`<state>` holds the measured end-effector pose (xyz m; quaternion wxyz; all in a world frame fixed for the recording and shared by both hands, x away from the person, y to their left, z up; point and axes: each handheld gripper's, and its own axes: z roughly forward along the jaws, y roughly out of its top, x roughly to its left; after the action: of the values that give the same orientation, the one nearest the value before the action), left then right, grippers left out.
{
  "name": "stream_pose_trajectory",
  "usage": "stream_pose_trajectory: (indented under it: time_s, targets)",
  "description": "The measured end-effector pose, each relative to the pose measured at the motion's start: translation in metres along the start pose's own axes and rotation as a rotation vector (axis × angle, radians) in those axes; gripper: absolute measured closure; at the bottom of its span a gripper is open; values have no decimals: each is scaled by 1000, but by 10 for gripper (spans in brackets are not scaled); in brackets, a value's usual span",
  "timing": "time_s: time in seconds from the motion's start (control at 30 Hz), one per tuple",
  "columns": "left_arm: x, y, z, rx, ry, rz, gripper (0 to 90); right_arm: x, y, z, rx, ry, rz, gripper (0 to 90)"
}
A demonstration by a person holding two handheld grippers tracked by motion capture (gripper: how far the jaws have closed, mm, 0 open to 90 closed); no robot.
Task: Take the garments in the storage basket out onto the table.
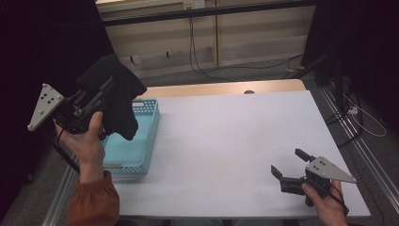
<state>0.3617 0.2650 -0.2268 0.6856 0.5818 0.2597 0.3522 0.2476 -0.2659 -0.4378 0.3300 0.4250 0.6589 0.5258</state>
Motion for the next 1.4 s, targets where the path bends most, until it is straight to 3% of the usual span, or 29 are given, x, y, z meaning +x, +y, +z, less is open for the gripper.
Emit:
stream_pose_trajectory:
  time_s: [0.33, 0.5, 0.9, 1.03, 1.4]
  targets:
    - [-18, 4, 18, 2, -70, -17, 742, 0, 0, -1, -2, 1, -3, 10]
    - [-31, -4, 33, 19, -122, -32, 741, 0, 0, -1, -2, 2, -3, 10]
    - [-52, -16, 60, 35, -180, -64, 741, 0, 0, -1, -2, 6, -2, 10]
    - [-57, -28, 72, 51, -193, -106, 742, 1, 0, -1, -2, 6, -1, 10]
    - [-79, -41, 94, 58, -257, -128, 741, 0, 0, -1, -2, 5, -2, 10]
